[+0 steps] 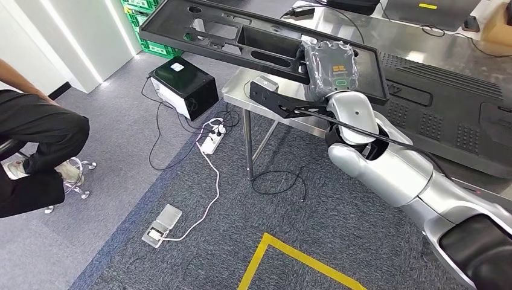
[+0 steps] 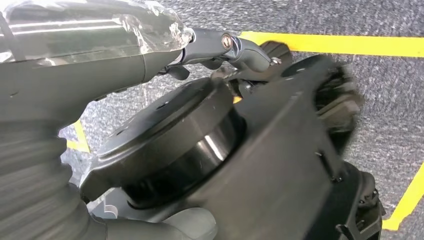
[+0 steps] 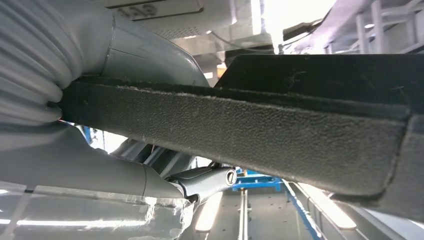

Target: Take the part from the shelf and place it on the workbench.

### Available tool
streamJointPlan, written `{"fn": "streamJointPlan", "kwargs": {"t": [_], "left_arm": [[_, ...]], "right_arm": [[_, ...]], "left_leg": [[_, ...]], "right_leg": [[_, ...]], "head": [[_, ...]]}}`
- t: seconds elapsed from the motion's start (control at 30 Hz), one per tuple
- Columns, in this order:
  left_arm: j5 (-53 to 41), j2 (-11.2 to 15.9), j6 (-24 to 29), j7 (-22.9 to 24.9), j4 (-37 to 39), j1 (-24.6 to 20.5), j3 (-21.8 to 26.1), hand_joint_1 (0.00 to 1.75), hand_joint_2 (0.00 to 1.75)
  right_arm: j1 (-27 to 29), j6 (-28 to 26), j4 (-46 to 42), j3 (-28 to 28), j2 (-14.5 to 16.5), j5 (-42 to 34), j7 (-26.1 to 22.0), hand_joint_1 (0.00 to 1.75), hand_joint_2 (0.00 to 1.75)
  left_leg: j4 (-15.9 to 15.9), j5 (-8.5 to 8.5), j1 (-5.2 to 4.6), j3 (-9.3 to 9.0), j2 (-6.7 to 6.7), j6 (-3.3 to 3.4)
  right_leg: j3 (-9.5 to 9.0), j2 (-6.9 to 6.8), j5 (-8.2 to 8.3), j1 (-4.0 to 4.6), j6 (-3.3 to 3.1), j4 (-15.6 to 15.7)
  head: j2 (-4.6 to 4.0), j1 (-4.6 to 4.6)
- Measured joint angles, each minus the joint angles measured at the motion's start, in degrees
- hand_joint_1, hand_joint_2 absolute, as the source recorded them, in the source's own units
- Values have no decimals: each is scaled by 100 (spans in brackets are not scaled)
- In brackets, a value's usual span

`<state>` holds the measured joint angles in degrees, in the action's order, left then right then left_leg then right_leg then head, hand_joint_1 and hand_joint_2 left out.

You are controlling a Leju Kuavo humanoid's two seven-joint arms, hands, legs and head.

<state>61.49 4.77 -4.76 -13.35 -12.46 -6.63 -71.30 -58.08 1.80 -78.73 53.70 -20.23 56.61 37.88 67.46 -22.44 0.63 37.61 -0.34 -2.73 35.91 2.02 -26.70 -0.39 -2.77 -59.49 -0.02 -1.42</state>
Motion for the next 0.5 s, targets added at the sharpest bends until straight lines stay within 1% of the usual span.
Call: {"fn": "streamJointPlan", "kwargs": {"t": [0.03,0.07,0.1,0.17,0.2,0.23,0.27,0.3,0.33,0.37,0.4,0.43,0.47,0.5], "left_arm": [[-1,0,0,0,0,0,0,0,175],[-2,1,0,0,0,0,0,0,175],[-2,1,0,0,0,1,0,0,175],[-3,1,-1,0,0,0,0,0,175],[-5,0,-1,0,0,-2,0,0,175],[-7,0,-1,-1,0,-5,1,0,175],[-9,-1,-1,-2,0,-7,1,0,175],[-12,-1,1,-3,0,-8,1,0,175],[-12,-1,2,-4,0,-7,1,0,175],[-12,-1,2,-4,0,-4,1,0,175],[-12,-1,2,-4,0,-1,0,0,175],[-12,-1,2,-4,0,0,0,0,175],[-12,-1,2,-4,0,-1,0,0,175],[-12,-1,2,-4,0,-4,0,0,175]], "right_arm": [[-1,1,0,-1,1,1,1,175,175],[0,1,1,-1,1,1,1,175,175],[2,1,1,-1,2,0,1,175,175],[7,2,2,-1,2,-1,1,175,175],[7,2,4,-2,0,-1,1,175,175],[0,2,7,-4,-3,-1,2,175,175],[-9,2,10,-5,-4,0,-1,175,175],[-14,2,14,-6,-4,0,-4,175,175],[-14,3,19,-5,-2,0,-7,175,175],[-6,5,24,-4,1,0,-10,175,175],[5,6,31,-3,2,-1,-11,175,175],[14,8,38,-3,1,-1,-11,175,175],[17,8,42,-2,1,-1,-11,175,175],[15,8,44,-2,1,-1,-11,175,175]], "left_leg": [[-384,155,0,-166,-77,30],[-657,245,-2,-277,-144,52],[-799,272,-11,-327,-192,67],[-859,281,-29,-338,-168,104],[-892,304,-27,-349,-132,134],[-935,332,-19,-360,-98,168],[-977,360,-8,-368,-59,200],[-998,377,-6,-371,-19,218],[-1002,382,-10,-364,11,231],[-999,381,-12,-357,47,236],[-992,379,-12,-353,80,236],[-983,375,-8,-351,113,233],[-968,366,-2,-350,143,224],[-944,349,5,-350,173,207]], "right_leg": [[3,35,2,5,10,-5],[12,65,6,5,25,-10],[26,91,15,-2,46,-12],[43,143,39,-25,105,5],[51,141,28,-34,137,-4],[84,108,-33,-32,166,-73],[165,52,-155,-26,190,-253],[297,-24,-332,-24,204,-552],[464,-83,-516,-22,216,-923],[623,-115,-657,-27,224,-1280],[721,-134,-712,-33,232,-1506],[722,-150,-662,-40,240,-1524],[615,-173,-520,-48,249,-1324],[421,-217,-324,-55,258,-952]], "head": [[0,-15],[0,-23],[0,-23],[0,-25],[0,-25],[0,-8],[0,22],[0,61],[0,100],[0,128],[0,157],[0,189],[0,220],[0,249]]}}
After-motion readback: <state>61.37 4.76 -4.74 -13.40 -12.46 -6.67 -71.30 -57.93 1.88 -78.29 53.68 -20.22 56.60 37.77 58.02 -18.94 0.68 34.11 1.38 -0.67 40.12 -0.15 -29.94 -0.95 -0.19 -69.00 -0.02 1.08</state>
